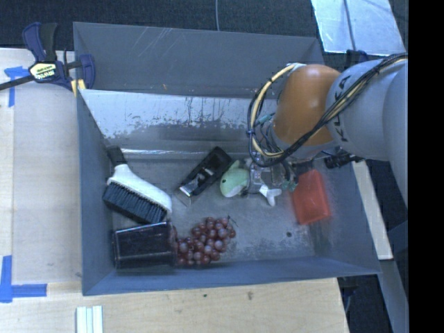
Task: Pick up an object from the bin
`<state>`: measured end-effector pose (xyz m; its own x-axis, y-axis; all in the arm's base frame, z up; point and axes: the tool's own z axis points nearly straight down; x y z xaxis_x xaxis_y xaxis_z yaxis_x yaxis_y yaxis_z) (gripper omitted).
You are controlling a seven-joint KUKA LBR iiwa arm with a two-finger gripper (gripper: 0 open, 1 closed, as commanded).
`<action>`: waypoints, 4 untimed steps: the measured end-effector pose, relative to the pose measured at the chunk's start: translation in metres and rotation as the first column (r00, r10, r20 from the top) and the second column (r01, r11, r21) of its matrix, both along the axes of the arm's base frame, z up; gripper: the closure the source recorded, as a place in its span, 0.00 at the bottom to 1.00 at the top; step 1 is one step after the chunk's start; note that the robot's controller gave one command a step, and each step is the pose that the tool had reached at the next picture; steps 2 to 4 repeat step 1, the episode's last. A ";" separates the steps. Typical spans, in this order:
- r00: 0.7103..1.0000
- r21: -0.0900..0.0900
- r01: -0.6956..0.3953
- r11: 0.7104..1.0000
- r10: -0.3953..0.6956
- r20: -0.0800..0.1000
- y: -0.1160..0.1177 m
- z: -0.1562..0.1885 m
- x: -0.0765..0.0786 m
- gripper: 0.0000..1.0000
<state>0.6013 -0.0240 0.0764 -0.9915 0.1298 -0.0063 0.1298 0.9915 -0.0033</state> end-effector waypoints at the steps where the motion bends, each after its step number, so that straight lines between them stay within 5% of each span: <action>1: 1.000 0.001 0.000 1.000 0.000 -0.003 0.000 0.020 -0.001 1.00; 4: 1.000 0.001 0.000 1.000 0.000 -0.003 0.000 0.020 -0.001 1.00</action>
Offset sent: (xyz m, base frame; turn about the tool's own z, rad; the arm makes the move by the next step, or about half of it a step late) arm 0.0000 -0.0001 0.0324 0.0000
